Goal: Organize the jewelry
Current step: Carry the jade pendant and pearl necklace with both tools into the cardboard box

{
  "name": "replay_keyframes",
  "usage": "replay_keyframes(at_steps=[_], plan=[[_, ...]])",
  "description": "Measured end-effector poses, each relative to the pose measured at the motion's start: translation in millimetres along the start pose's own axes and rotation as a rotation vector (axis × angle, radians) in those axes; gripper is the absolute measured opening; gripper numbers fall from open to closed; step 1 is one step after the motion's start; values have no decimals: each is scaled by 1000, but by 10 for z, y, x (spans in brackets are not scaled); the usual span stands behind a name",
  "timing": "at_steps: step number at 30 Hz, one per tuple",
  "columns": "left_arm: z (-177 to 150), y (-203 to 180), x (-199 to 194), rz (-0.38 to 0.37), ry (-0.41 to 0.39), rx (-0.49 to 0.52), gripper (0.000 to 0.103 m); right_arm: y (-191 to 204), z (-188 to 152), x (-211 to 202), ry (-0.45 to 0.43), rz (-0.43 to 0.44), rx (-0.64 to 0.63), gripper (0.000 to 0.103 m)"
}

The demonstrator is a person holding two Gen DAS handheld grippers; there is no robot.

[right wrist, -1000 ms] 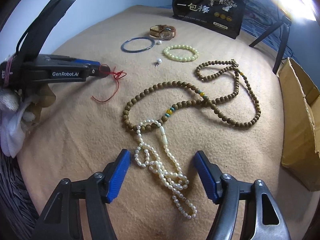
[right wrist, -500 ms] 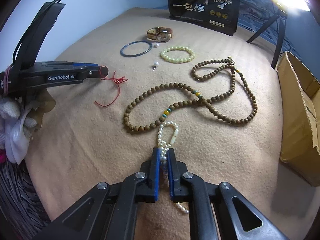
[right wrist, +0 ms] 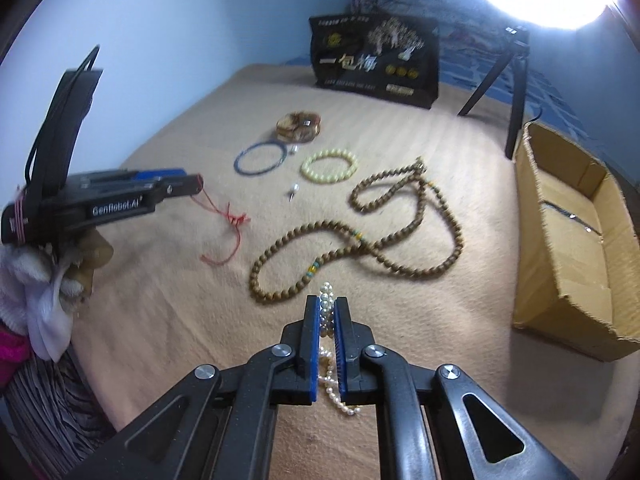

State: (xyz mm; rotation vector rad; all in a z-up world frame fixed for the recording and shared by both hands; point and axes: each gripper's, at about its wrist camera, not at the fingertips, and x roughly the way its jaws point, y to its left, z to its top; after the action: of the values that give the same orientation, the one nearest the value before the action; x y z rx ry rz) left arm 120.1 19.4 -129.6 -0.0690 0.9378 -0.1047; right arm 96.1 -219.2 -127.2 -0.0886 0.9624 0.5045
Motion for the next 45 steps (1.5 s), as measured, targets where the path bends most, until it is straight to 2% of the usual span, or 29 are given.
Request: replay_keyframes(at_steps=[14, 28, 45], plan=[[112, -376, -319, -69, -63, 39, 29, -224, 108, -552, -145, -23, 68, 4], [379, -1010, -650, -177, -139, 91, 29, -549, 359, -1185, -305, -55, 157, 4], [814, -1869, -673, -299, -165, 159, 29, -1171, 445, -1645, -422, -168, 261, 4]])
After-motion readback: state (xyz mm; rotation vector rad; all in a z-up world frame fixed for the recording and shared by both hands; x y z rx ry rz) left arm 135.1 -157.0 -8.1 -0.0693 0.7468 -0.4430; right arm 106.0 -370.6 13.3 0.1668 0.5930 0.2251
